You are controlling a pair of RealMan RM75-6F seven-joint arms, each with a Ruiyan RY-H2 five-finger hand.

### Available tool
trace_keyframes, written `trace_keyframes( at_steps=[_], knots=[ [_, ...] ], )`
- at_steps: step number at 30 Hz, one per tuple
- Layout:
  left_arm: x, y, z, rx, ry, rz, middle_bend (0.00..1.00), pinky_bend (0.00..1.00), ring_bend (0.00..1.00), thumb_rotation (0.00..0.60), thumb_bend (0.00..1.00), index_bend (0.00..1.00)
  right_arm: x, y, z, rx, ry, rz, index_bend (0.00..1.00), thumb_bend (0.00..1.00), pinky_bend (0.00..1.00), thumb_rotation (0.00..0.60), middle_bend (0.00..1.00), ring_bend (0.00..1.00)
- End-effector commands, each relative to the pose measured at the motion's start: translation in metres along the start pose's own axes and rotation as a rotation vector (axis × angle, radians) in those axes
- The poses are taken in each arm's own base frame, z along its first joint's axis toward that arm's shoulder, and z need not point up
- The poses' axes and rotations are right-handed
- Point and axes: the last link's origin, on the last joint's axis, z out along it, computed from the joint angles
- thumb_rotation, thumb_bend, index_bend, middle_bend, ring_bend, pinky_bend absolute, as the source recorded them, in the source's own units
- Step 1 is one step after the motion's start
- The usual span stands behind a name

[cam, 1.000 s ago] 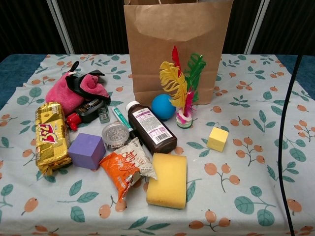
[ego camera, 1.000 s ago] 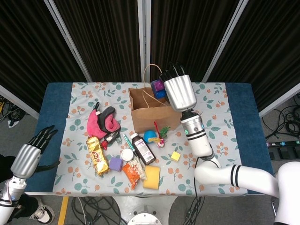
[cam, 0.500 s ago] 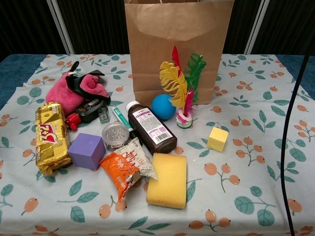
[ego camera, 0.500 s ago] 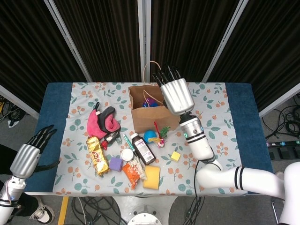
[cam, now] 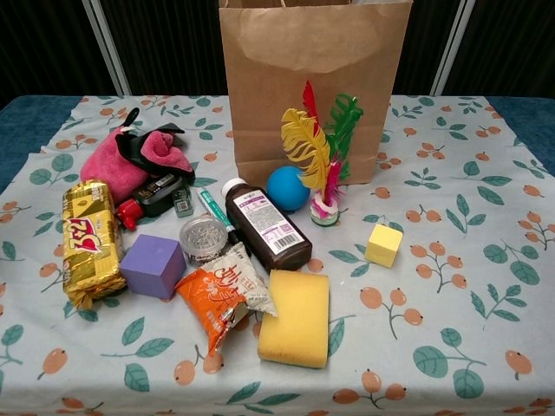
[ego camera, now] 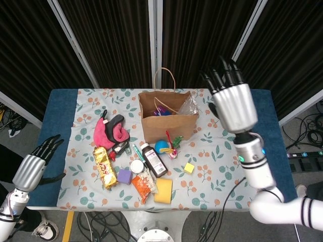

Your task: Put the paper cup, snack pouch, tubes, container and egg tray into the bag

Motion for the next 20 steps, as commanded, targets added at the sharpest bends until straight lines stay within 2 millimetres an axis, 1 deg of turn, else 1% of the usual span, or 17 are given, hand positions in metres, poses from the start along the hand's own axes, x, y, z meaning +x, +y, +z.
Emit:
trace_keyframes(
  at_steps=[1, 2, 4, 5, 8, 11, 14, 17, 20],
  knots=[
    [0.0, 0.001, 0.0, -0.002, -0.002, 0.005, 0.14, 0.26, 0.11, 0.6, 0.03, 0.1, 0.016, 0.059, -0.105, -0.047, -0.131, -0.119, 0.2, 0.0, 0.15, 0.6, 0.21, 0.03],
    [0.0, 0.002, -0.001, -0.003, -0.002, 0.009, 0.14, 0.26, 0.11, 0.6, 0.03, 0.1, 0.014, 0.069, -0.129, -0.069, -0.181, -0.12, 0.2, 0.0, 0.15, 0.6, 0.21, 0.02],
    [0.001, 0.003, -0.003, -0.004, 0.0, 0.015, 0.14, 0.26, 0.11, 0.6, 0.03, 0.1, 0.008, 0.082, -0.165, -0.103, -0.253, -0.097, 0.2, 0.0, 0.14, 0.6, 0.21, 0.02],
    [0.001, 0.004, -0.004, -0.003, 0.0, 0.018, 0.14, 0.26, 0.11, 0.6, 0.03, 0.1, 0.004, 0.088, -0.187, -0.127, -0.292, -0.067, 0.2, 0.0, 0.14, 0.6, 0.21, 0.02],
    [0.002, 0.006, -0.009, 0.0, -0.001, 0.028, 0.14, 0.26, 0.11, 0.6, 0.03, 0.1, -0.008, 0.102, -0.235, -0.181, -0.352, 0.005, 0.2, 0.0, 0.14, 0.6, 0.21, 0.02],
    [0.003, 0.008, -0.014, 0.003, -0.002, 0.038, 0.14, 0.26, 0.11, 0.6, 0.03, 0.1, -0.021, 0.111, -0.272, -0.226, -0.376, 0.059, 0.19, 0.0, 0.14, 0.6, 0.21, 0.02],
    [0.004, 0.009, -0.018, 0.003, -0.004, 0.048, 0.14, 0.26, 0.11, 0.6, 0.03, 0.1, -0.034, 0.116, -0.297, -0.265, -0.395, 0.115, 0.19, 0.0, 0.13, 0.6, 0.21, 0.02],
    [0.004, 0.01, -0.023, 0.005, -0.005, 0.051, 0.14, 0.26, 0.11, 0.6, 0.03, 0.1, -0.048, 0.119, -0.314, -0.291, -0.41, 0.152, 0.17, 0.0, 0.12, 0.6, 0.2, 0.02],
    [0.004, 0.009, -0.028, 0.012, -0.01, 0.057, 0.14, 0.26, 0.11, 0.6, 0.03, 0.1, -0.06, 0.118, -0.325, -0.294, -0.434, 0.17, 0.17, 0.0, 0.12, 0.6, 0.2, 0.01]
  ],
)
